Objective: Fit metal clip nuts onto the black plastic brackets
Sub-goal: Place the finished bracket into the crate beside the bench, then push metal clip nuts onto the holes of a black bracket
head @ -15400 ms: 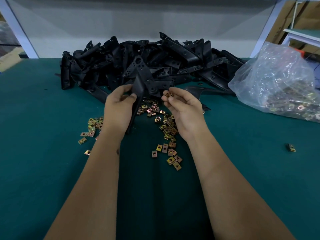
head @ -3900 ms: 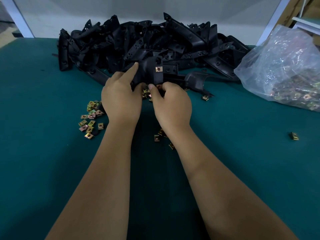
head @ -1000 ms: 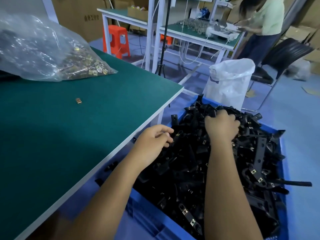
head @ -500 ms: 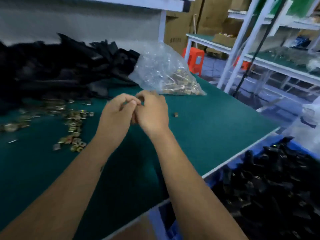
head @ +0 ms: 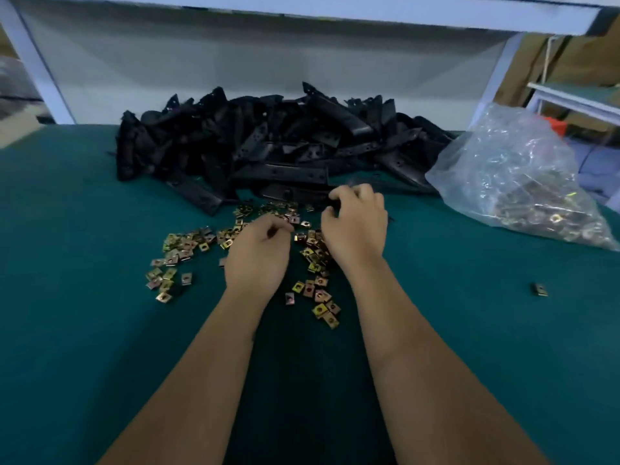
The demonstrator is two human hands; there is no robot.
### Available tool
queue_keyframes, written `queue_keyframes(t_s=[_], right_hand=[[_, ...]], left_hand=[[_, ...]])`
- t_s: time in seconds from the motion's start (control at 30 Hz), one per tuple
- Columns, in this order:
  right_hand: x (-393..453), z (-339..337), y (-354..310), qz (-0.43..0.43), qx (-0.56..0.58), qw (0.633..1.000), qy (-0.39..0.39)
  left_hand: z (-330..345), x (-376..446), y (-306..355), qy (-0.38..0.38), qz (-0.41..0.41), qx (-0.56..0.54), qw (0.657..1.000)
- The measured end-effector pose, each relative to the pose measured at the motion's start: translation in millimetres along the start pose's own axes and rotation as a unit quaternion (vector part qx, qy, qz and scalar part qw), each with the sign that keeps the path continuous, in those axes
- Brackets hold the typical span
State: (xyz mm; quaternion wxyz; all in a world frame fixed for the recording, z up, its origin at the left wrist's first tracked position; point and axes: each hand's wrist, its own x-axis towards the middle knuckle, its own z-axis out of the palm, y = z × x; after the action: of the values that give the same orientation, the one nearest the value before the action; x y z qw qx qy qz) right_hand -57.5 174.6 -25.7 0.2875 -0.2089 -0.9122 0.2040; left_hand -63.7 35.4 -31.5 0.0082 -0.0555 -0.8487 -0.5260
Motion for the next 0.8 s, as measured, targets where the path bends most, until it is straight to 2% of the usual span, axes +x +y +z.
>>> queue_keyframes(t_s=[0.1, 0.2, 0.3, 0.37, 0.5, 0.57, 0.63, 0.8], right_hand=[[6, 4, 2, -0.041, -0.024, 0.996, -0.075], [6, 10, 1, -0.083, -0.073, 0.985, -0.131], [4, 10, 5, -0.092, -0.081, 0.989, -0.086], [0, 8, 6, -0.116, -0.053, 0.991, -0.038], [-10, -1, -1, -0.072, 0.164, 0.982, 0.051], [-13, -7, -5, -0.015, 0.280, 0.957, 0.070], [-14, -8, -9, 0.068, 0.386, 0.917, 0.076], [-11, -11, -11, 0.269, 0.580, 0.752, 0.160]], left_hand=[[5, 8, 9, 0.031, -0.019, 0.007, 0.999], [7, 10, 10, 0.027, -0.018, 0.020, 0.999], [1, 12, 8, 0.000, -0.030, -0.109, 0.994], [-7, 15, 7, 0.005, -0.065, -0.213, 0.975], [-19, 16, 9, 0.017, -0.115, -0.332, 0.936], [-20, 16, 10, 0.014, -0.116, -0.358, 0.926], [-21, 16, 10, 0.013, -0.113, -0.375, 0.920], [-23, 18, 7, 0.020, -0.116, -0.417, 0.901]])
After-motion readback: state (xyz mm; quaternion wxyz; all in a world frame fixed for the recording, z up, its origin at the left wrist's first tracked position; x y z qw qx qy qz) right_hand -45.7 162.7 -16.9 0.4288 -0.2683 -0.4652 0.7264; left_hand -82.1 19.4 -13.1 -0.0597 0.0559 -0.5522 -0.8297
